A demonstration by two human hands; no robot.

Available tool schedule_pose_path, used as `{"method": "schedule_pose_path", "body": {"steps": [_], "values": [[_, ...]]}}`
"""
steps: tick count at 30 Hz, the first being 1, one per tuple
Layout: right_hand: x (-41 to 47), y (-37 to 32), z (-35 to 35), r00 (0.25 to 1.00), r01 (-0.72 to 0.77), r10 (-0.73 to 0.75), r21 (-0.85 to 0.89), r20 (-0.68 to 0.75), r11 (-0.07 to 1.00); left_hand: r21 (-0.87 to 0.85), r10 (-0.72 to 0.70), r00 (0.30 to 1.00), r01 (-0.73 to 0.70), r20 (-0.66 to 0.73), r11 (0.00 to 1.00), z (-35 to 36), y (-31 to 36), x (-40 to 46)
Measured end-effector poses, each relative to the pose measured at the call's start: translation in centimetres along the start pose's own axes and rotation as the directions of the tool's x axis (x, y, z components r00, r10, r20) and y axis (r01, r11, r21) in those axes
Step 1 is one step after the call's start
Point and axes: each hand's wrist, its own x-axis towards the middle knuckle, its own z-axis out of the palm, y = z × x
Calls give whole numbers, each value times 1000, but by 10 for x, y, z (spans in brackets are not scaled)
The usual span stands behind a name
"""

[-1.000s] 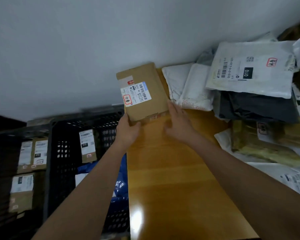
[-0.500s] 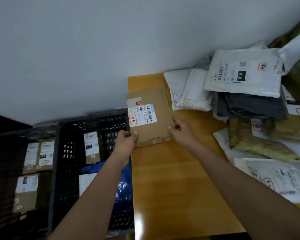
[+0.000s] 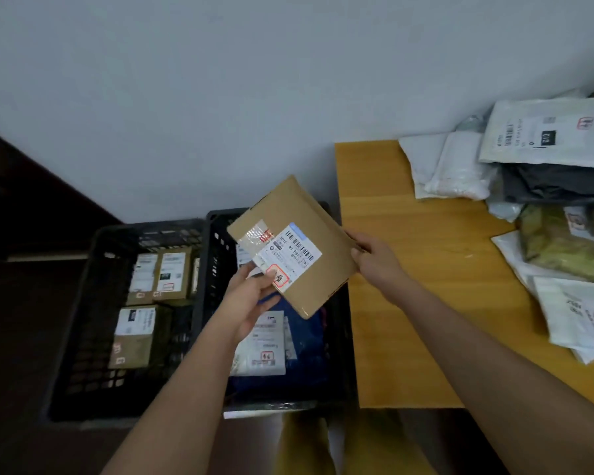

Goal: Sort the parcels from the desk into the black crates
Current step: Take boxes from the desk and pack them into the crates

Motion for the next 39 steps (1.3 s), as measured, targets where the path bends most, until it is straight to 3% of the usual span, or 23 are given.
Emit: {"method": "schedule_pose_path", "body": {"steps": [7,18,27,35,39], "values": [[-32,-43,68,993,90,-84,-80,86,993,-181,112,993,-119,-44,976,-92,6,-43],[-25,-63,109,972,148,-105,-203,209,968,-266,27,992,-58,-120,962,-129,-15,-55],[-25,-67,141,955,143,-94,-158,281,977,-308,-30,983,-28,-183,951,-160,-24,-57],[-18,-85,185,963,96,-43,-191,267,977,-303,-48,981,-11,-186,953,-205,-7,-40],[-13,-92,225,977,53,-16,-171,215,984,-332,-10,974,-67,-224,941,-246,11,-21]]}}
